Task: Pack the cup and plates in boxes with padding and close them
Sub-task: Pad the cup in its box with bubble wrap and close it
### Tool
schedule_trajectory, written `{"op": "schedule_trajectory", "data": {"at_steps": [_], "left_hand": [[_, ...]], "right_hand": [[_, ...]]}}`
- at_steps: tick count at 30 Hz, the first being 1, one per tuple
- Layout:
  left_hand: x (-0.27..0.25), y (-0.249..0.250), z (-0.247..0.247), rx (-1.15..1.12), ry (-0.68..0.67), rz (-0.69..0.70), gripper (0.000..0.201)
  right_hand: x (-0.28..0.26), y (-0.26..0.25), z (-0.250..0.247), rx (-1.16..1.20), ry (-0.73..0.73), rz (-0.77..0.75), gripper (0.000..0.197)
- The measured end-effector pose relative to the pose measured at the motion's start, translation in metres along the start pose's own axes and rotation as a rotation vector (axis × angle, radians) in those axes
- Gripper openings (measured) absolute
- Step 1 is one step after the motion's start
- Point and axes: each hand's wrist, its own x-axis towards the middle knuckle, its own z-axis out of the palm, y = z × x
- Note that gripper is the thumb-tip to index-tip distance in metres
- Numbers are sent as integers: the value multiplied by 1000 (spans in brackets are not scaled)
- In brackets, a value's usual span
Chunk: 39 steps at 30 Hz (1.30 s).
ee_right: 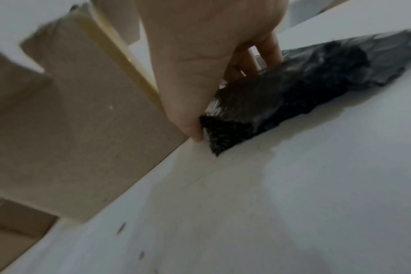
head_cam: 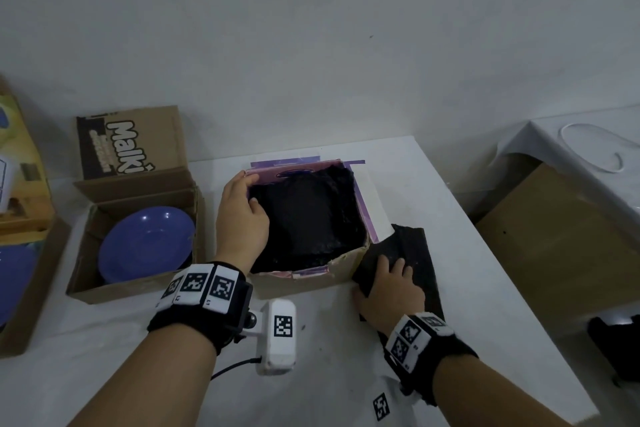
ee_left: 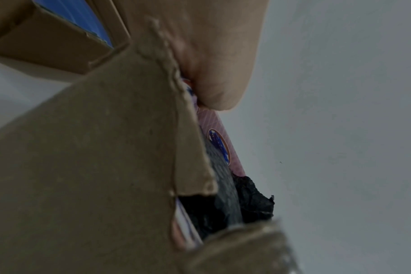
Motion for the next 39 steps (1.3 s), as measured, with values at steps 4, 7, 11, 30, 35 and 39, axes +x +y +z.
{"op": "schedule_trajectory", "data": {"at_steps": [4, 7, 11, 30, 35, 39], "left_hand": [[0, 2, 0, -32, 1, -19, 44], [0, 4, -2, -75, -4, -50, 45], [0, 6, -3, -216, -14, -132, 41], [2, -5, -15, -673, -36, -307, 38], [-3, -2, -14, -565, -26, -247, 34], [-7, -4, -9, -525, -26, -217, 35]], "right_hand": [[6, 7, -2, -51, 56, -31, 60], [13, 20, -22, 130, 133, 12, 44], [22, 30, -85, 648, 456, 134, 35], [20, -99, -130, -23, -67, -722, 66], [22, -117, -88, -204, -89, -760, 84], [22, -126, -86, -92, -53, -761, 105]]}}
